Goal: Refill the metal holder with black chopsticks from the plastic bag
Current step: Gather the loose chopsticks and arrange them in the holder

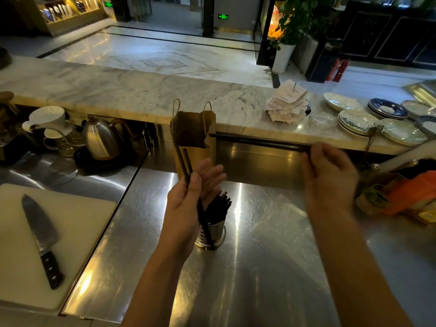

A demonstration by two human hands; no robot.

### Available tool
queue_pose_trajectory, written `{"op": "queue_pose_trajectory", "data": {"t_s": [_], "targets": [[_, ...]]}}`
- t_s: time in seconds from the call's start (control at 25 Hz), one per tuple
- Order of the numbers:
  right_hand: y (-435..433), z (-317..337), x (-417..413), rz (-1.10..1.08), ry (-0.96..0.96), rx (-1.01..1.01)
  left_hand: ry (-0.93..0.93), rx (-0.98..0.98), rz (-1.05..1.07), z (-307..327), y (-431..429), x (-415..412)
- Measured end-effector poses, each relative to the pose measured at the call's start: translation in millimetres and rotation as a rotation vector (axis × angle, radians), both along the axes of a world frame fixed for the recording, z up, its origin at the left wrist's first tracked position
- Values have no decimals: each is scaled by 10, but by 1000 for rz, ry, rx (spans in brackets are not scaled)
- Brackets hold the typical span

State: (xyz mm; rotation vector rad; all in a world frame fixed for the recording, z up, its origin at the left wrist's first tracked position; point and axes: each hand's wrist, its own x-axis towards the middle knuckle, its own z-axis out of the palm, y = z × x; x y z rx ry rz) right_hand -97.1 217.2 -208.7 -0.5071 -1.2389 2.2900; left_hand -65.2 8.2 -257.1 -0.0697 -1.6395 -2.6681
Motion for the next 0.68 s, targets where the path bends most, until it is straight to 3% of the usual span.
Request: {"op": "queue_pose_trajectory", "data": {"t_s": [0.12, 0.24, 0.32, 0.48, 0.68], "targets": [[-448, -343, 146, 84, -12, -156, 25, 43, 143, 44, 235, -44], [-735, -619, 290, 238, -61, -169, -12, 147, 298, 63, 321, -82], [-793, -807, 362, 339, -119, 15, -9, 197, 323, 33, 287, -106], [-749, -1009, 375, 639, -150, 480, 76, 52, 320, -49, 137, -203], [-675, -876, 126, 899, -119, 961, 204, -94, 97, -184, 67, -360]]}}
